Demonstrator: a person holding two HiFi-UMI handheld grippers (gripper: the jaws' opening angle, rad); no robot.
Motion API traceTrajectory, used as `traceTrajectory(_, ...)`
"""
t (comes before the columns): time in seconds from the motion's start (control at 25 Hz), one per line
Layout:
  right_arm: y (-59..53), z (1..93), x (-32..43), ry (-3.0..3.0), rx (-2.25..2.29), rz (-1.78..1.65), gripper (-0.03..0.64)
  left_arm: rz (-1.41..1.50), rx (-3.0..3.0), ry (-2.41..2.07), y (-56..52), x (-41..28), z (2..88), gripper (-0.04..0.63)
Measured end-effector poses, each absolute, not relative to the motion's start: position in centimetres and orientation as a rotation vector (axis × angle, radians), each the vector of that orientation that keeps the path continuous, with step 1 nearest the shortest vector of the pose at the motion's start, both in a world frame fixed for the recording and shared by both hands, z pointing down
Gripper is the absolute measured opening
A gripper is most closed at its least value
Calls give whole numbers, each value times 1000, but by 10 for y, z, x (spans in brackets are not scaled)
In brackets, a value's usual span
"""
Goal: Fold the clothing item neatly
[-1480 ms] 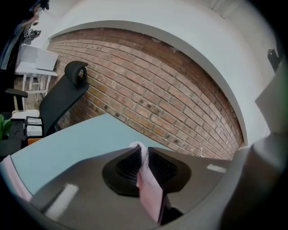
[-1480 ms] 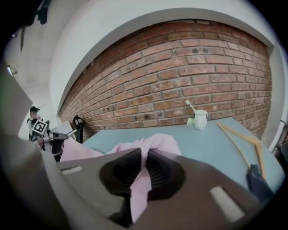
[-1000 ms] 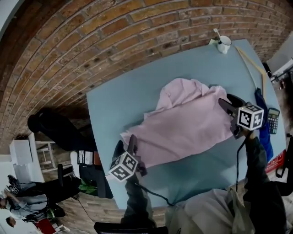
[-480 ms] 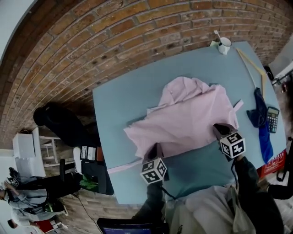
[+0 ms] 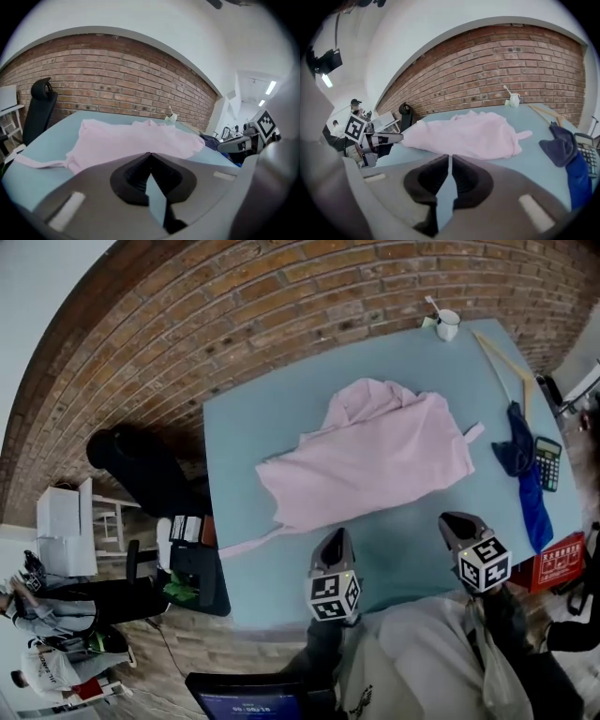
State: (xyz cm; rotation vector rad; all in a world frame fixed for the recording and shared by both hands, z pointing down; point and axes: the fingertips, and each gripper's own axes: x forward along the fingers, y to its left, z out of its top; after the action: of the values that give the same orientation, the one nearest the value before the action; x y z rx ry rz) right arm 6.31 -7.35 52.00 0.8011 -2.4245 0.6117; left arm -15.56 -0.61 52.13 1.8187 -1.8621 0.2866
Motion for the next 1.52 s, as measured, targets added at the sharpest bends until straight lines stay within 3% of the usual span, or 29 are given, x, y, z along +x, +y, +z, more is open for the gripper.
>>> traceTrajectory(0.44, -2, 503, 84, -2495, 757, 491, 3, 313, 1885, -1851, 71, -65, 517, 8)
traceTrajectory(1.52, 13, 507, 122, -2508, 724, 451, 3, 366, 1844, -1931, 84, -25, 525, 8)
